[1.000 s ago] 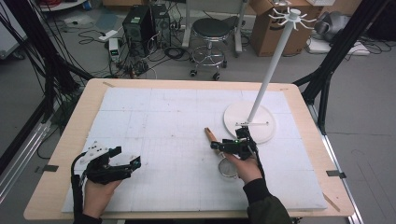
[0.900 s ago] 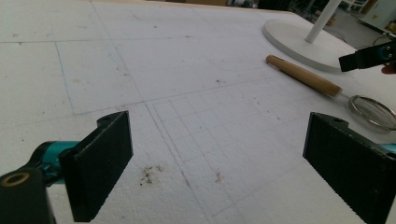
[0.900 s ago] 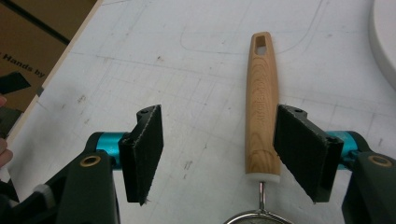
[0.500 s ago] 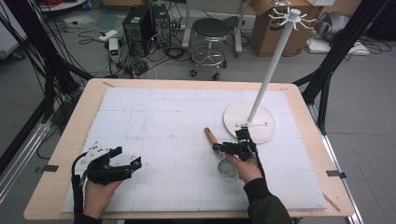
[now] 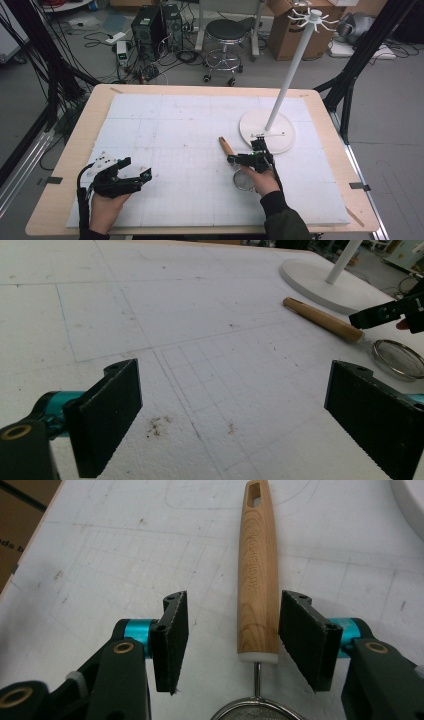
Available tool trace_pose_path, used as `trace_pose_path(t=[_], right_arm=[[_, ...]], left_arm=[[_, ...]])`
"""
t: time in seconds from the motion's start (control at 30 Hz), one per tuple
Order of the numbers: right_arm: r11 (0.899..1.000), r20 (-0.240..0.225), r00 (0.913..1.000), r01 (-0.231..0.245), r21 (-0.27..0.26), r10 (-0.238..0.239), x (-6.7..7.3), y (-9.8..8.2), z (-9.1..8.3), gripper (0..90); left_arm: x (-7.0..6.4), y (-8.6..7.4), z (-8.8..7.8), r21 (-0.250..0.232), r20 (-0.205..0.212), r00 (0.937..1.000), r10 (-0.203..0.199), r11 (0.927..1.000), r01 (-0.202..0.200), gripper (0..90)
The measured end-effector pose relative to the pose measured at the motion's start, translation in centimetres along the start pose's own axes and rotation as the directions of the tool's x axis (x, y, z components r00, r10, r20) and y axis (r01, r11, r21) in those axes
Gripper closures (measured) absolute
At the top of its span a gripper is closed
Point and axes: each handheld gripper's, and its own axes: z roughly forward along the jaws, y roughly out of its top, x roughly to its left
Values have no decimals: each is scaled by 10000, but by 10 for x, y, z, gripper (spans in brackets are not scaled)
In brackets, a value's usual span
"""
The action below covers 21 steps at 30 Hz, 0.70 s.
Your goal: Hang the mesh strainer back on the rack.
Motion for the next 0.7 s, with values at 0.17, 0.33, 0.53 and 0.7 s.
trace_pose_path(t=[0.17, 0.33, 0.53, 0.7], right_arm=[[9979, 367, 9985, 384, 520, -404, 4, -2, 8, 468], [9943, 675, 9945, 755, 759, -807, 10, -1, 12, 476], [9823, 1235, 9786, 1513, 1108, -1646, 18, 0, 15, 506], [9627, 1896, 9498, 2211, 1561, -2488, 27, 1, 19, 540]], left_arm=[[0, 0, 0, 5, 0, 10000, -25, 10000, 25, 89], [0, 0, 0, -19, 85, 10000, -7, 10000, 7, 89], [0, 0, -1, -199, 350, 9994, 15, 9998, -8, 89], [-1, 1, -2, -264, 456, 9989, -103, 9996, 115, 89]])
